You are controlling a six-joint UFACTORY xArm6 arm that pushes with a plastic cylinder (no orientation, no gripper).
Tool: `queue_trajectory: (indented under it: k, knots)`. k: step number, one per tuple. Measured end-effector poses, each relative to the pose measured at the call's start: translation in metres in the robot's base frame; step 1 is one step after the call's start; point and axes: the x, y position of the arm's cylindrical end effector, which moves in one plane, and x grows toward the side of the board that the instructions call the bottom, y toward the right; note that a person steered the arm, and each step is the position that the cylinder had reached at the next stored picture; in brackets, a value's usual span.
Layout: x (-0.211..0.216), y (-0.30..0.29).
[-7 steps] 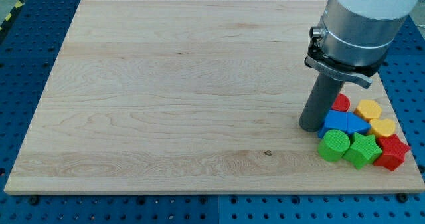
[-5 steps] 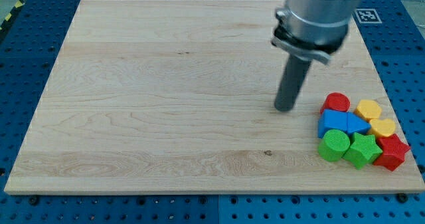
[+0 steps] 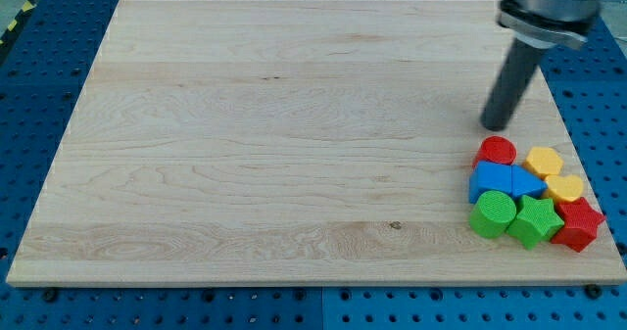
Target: Place your hand in between the red star and the green star
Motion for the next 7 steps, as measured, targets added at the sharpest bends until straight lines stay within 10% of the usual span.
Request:
queue_trajectory:
  k: [7]
  knots:
    - [0.111,0.107]
